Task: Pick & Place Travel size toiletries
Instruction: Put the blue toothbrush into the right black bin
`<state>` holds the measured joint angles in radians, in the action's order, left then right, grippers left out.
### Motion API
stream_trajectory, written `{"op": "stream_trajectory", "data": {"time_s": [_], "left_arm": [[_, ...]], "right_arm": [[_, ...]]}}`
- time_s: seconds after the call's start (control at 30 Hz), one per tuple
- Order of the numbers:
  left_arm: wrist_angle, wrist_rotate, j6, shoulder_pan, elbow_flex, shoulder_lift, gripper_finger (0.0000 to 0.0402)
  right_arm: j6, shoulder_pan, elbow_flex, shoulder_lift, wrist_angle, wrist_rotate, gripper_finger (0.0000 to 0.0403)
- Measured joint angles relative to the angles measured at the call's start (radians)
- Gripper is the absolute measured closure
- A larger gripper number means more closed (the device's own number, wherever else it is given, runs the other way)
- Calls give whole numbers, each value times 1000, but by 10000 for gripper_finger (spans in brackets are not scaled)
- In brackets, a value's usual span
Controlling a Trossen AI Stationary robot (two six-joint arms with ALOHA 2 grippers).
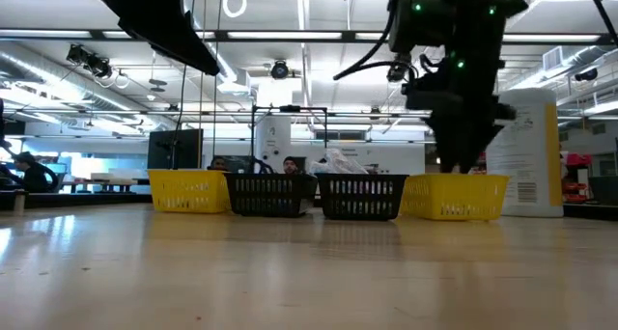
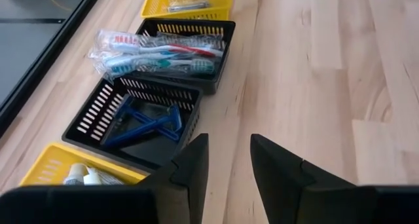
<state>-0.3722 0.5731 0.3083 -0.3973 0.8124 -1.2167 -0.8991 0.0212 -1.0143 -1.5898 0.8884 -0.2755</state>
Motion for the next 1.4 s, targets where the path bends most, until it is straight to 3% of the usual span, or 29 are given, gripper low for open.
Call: {"op": "stream_trajectory", "data": {"time_s": [0.2, 0.33, 0.6, 0.93, 1.23, 1.4], "left_arm": [[5, 0, 20, 0, 0, 0, 280], [5, 1, 20, 0, 0, 0, 280], [5, 2, 18, 0, 0, 0, 281], [4, 0, 18, 0, 1, 0, 281], [4, 0, 26, 0, 1, 0, 281], [4, -1, 29, 0, 1, 0, 281]], "right_arm": [[-180, 62, -81, 0, 384, 158, 198], [-338, 152, -88, 18, 496, 248, 212], [-702, 395, -86, 40, 422, 325, 217], [-1178, 650, -86, 38, 376, 411, 168], [-1486, 755, 0, 38, 235, 329, 138], [-1513, 756, 141, 37, 94, 311, 145]]}}
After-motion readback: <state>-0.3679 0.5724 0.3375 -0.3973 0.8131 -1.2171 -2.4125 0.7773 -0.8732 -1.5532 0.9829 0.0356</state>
